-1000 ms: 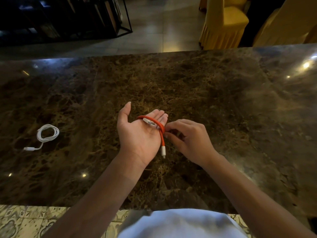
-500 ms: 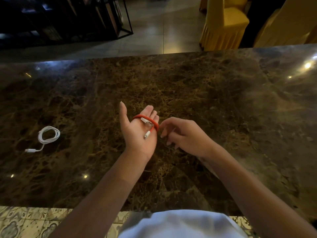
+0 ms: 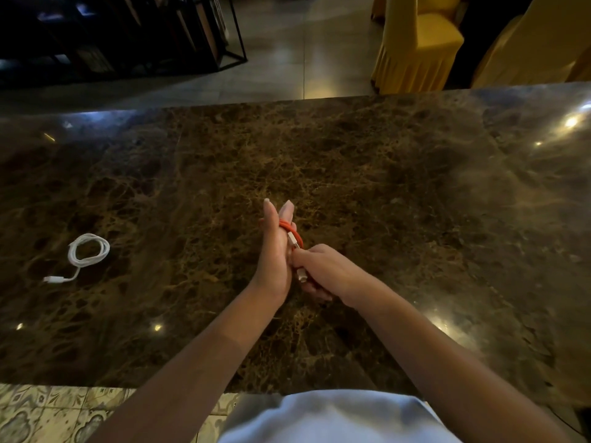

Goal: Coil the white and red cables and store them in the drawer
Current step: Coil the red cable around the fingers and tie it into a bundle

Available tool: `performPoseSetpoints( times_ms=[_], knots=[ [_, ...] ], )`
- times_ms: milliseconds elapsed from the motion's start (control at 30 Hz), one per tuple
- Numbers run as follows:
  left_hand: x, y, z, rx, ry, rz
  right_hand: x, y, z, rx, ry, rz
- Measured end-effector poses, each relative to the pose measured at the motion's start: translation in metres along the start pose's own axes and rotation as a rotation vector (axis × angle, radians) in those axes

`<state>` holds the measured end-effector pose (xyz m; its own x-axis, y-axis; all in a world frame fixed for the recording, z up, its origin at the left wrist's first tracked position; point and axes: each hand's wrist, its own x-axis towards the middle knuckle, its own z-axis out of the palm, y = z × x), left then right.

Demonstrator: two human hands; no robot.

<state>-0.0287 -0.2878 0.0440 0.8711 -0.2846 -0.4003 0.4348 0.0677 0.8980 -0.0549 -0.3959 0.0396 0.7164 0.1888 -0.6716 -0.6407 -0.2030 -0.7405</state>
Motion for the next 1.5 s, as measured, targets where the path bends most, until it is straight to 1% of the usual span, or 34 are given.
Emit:
performPoseSetpoints(
  times_ms=[67,133,200,300,367,433,500,567,700,733,800,867,967,1033,1100,1133,1200,1233,1300,1367,1500],
  knots=[
    [0.002,0.004,0.001,0.02,0.033,-0.068,0.0,-0.001,0.003,-0.075,0.041,-0.016],
    [0.01,0.014,-0.006,-0.038,0.069,-0.195,-0.005,-0.002,0.004,-0.138,0.012,-0.104],
    [0.017,0.027,-0.018,-0.216,0.02,-0.293,-0.012,-0.004,0.005,-0.254,-0.002,-0.177],
    [0.019,0.047,-0.034,-0.529,-0.057,-0.375,-0.022,-0.013,0.006,-0.445,0.004,-0.268],
    [0.019,0.054,-0.039,-0.674,-0.04,-0.397,-0.027,-0.017,0.005,-0.471,-0.035,-0.318],
    [0.02,0.06,-0.041,-0.773,-0.016,-0.406,-0.032,-0.017,0.005,-0.462,-0.064,-0.357],
    [0.022,0.063,-0.042,-0.809,-0.005,-0.401,-0.035,-0.015,0.004,-0.452,-0.071,-0.403],
    [0.025,0.065,-0.043,-0.83,0.042,-0.386,-0.04,-0.012,0.003,-0.462,-0.085,-0.461],
    [0.036,0.068,-0.052,-0.938,0.11,-0.337,-0.051,-0.003,0.004,-0.488,-0.178,-0.556],
    [0.036,0.067,-0.052,-0.931,0.118,-0.318,-0.05,-0.003,0.002,-0.471,-0.172,-0.558],
    [0.033,0.059,-0.048,-0.833,0.102,-0.312,-0.048,-0.004,-0.009,-0.317,-0.079,-0.548],
    [0.024,0.047,-0.043,-0.794,-0.007,-0.31,-0.045,-0.008,-0.027,-0.21,0.04,-0.59],
    [0.007,0.036,-0.039,-0.752,-0.161,-0.248,-0.049,-0.009,-0.046,-0.106,0.1,-0.633],
    [-0.003,0.034,-0.036,-0.656,-0.199,-0.182,-0.049,-0.006,-0.048,0.026,0.148,-0.648],
    [-0.013,0.033,-0.025,-0.6,-0.245,-0.124,-0.048,-0.004,-0.045,0.187,0.275,-0.681],
    [-0.018,0.033,-0.02,-0.588,-0.263,-0.1,-0.046,-0.003,-0.043,0.243,0.355,-0.706],
    [-0.024,0.031,-0.011,-0.558,-0.267,-0.072,-0.045,-0.002,-0.037,0.276,0.482,-0.745],
    [-0.026,0.03,-0.008,-0.541,-0.256,-0.064,-0.045,-0.002,-0.033,0.298,0.512,-0.752],
    [-0.027,0.03,-0.005,-0.516,-0.247,-0.055,-0.048,-0.005,-0.027,0.38,0.496,-0.749],
    [-0.027,0.03,-0.006,-0.503,-0.267,-0.049,-0.051,-0.009,-0.023,0.395,0.476,-0.741],
    [-0.025,0.035,-0.015,-0.503,-0.261,0.014,-0.049,-0.005,-0.026,0.162,0.54,-0.686]
  ],
)
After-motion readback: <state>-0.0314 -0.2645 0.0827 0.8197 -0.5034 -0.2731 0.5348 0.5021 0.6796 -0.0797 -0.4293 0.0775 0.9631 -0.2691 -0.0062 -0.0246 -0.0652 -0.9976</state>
